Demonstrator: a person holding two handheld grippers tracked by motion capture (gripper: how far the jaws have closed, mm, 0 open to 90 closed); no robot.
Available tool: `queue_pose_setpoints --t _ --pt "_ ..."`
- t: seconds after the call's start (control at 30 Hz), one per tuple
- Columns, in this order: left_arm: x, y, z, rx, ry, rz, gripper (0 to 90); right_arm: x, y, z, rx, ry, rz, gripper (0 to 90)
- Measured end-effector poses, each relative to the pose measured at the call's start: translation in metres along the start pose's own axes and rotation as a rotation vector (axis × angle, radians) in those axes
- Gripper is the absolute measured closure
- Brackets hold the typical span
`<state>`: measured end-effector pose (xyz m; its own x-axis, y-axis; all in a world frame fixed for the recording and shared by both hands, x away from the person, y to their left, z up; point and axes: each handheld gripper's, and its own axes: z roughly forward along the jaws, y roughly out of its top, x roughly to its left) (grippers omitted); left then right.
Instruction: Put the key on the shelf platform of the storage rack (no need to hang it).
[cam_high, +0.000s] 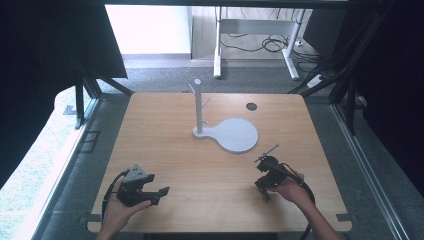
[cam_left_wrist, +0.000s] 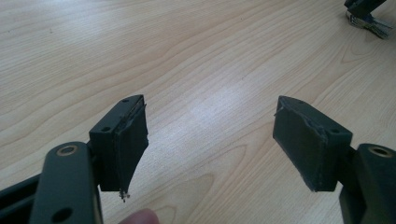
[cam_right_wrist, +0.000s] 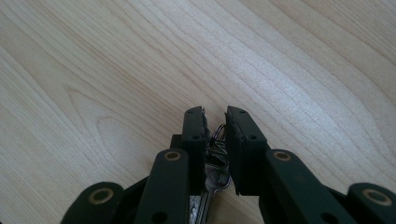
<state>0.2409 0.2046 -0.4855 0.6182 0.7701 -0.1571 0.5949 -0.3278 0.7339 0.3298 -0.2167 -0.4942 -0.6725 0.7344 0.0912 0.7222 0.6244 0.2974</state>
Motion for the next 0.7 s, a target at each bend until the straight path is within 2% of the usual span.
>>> queue_pose_setpoints --t 0.1,0.4,0.7 --pt "0.0009 -0.0001 -0.0004 -0.001 0.002 -0.002 26.5 0.0029 0.0022 0.0031 0.028 -0.016 -0.011 81.2" --pt "0.0014 -0.0002 -0.001 0.002 0.002 0.001 26.6 0.0046 0.0051 0.0048 0.052 -0.04 -0.02 84.0" --pt "0.0017 -0.0004 -0.0006 0.002 0.003 -0.001 26.6 0.0026 0.0049 -0.0022 0.061 -0.031 -0.016 85.8"
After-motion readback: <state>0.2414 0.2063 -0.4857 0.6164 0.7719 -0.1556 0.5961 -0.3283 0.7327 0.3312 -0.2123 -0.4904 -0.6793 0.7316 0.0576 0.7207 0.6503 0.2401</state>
